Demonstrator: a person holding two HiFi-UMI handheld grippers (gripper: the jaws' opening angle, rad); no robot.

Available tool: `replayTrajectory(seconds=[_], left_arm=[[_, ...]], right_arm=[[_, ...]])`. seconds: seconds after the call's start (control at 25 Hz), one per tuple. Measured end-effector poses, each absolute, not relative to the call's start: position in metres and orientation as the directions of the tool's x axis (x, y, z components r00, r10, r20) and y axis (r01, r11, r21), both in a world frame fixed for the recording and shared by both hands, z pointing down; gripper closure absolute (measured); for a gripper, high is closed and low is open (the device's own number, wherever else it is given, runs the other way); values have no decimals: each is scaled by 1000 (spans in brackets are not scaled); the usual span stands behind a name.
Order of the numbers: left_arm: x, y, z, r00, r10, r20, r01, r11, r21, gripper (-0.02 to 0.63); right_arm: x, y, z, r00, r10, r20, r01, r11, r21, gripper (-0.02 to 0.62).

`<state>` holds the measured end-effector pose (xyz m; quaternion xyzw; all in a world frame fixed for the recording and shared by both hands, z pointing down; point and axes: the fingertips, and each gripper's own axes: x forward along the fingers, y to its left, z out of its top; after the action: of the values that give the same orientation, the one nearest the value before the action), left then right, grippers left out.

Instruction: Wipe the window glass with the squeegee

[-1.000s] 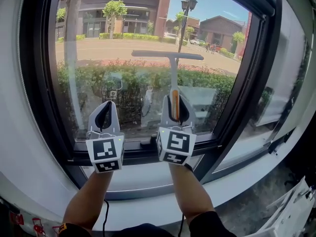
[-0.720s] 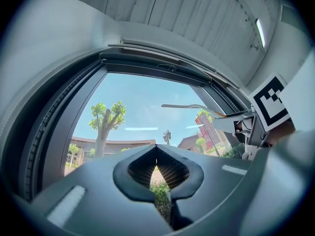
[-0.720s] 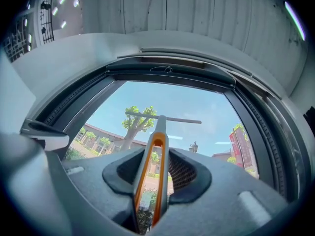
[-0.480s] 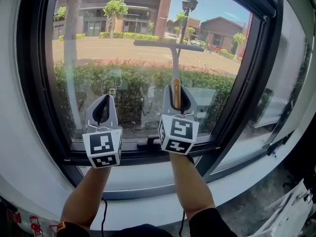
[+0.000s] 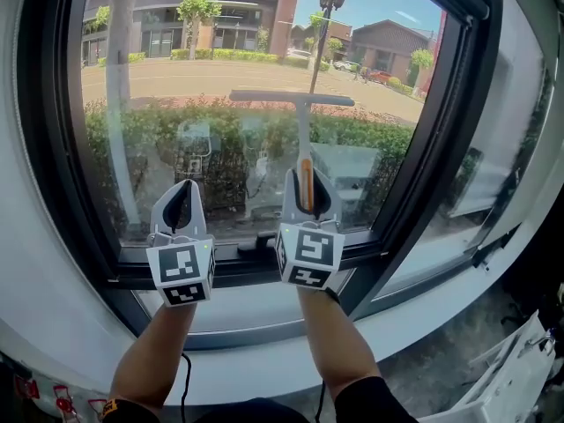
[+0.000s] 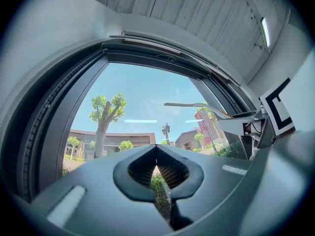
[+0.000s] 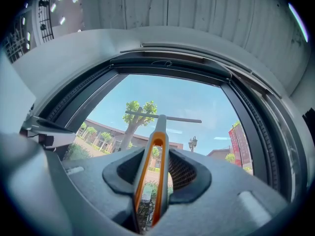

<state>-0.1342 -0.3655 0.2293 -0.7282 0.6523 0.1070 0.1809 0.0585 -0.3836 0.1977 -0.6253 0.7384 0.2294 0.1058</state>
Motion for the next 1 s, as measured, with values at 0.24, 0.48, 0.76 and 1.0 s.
replayTrajectory(seconds=[0.24,0.48,0.76,1.0], left_arm=[[-124,-363,255,143,-923,-358,-986,-103,-129,603],[-117,-361,283,151,-936,-318,-986,-118,-122,603],[-105,-360,318,172,-949,-263,-981,-142,-129,603],[-91,-358,344,196,-959,-206,-976,-171,-134,603]], right_arm=[[64,-378,230,-193,-897,-397,-972,119,204,478],[66,-371,267,-205,-918,-338,-968,139,209,477],[73,-367,316,-204,-943,-265,-967,151,207,478],[80,-361,354,-202,-959,-197,-967,164,195,479]])
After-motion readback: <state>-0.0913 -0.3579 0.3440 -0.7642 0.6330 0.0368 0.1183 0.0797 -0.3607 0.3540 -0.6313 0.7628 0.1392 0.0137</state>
